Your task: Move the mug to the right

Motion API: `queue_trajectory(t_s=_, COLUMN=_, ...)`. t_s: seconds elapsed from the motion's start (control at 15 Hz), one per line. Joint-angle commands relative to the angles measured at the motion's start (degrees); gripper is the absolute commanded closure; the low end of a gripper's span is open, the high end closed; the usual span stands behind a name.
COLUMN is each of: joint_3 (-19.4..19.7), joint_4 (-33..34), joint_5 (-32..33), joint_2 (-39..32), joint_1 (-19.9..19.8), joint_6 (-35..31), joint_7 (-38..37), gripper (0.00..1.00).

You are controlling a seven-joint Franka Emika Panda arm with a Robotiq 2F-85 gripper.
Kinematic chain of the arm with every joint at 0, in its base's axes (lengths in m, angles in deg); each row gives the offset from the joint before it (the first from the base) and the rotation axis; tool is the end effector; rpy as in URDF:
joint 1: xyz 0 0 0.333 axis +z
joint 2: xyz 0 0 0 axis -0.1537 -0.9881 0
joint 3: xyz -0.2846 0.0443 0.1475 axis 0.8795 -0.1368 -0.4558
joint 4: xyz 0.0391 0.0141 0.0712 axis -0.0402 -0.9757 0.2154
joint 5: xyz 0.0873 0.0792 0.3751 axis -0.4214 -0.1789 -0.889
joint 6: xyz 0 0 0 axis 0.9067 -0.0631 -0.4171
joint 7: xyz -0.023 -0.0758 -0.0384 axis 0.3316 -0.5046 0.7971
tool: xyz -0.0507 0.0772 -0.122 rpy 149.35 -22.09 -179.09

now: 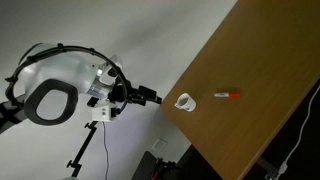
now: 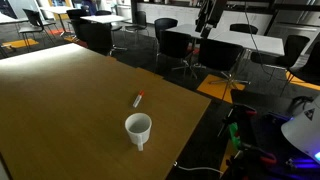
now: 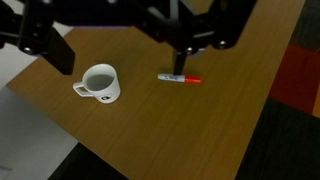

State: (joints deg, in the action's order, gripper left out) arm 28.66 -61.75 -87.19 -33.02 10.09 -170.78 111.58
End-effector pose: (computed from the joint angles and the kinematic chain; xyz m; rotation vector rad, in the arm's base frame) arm 0.3957 -0.0892 0.4053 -3.0301 -0.3725 -0.3408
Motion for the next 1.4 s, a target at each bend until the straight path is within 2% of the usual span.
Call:
queue_trajectory(t_s=0.0, joint_3=-0.7, joint_4=0.1, joint_5=-0.46, joint_2=-0.08, joint_1=-0.71, joint_6=0.17, joint_7=0.31, gripper=0.0)
queue_trajectory(t_s=0.2, joint_3=-0.82, joint_4=0.37, joint_5=-0.37, joint_2=-0.52, joint_1=-0.73, joint_6=-0.15, joint_7=0.03, gripper=0.0)
queue_trajectory(t_s=0.4, joint_3=-2.52, joint_4=0.66, joint_5=-1.25, joint_2=-1.79, joint_1=-0.7, joint_6=-1.56, joint_7=-4.17, gripper=0.0)
queue_trajectory(t_s=0.53, joint_3=-4.79, joint_4=0.96, joint_5=-1.65, joint_2=-3.2, joint_1=-0.34, joint_6=-2.51, joint_7=-8.48, gripper=0.0)
queue_trajectory(t_s=0.73, joint_3=-11.03, joint_4=1.71, joint_5=0.34, joint_2=-6.29, joint_1=-0.5, joint_6=-5.48, joint_7=-18.72, gripper=0.0)
queue_trajectory(t_s=0.87, joint_3=-16.67, joint_4=2.79, joint_5=2.23, joint_2=-9.65, joint_1=-1.77, joint_6=-8.51, joint_7=-28.84, gripper=0.0)
queue_trajectory(t_s=0.93, joint_3=-20.87, joint_4=3.47, joint_5=2.63, joint_2=-11.33, joint_1=-3.95, joint_6=-9.58, joint_7=-33.43, gripper=0.0)
queue_trajectory(t_s=1.13, joint_3=-33.87, joint_4=6.3, joint_5=5.55, joint_2=-15.51, joint_1=-12.68, joint_6=-9.81, joint_7=-47.84, gripper=0.0)
queue_trajectory(t_s=1.33, joint_3=-44.3, joint_4=9.47, joint_5=11.62, joint_2=-18.75, joint_1=-20.32, joint_6=-6.58, joint_7=-62.17, gripper=0.0)
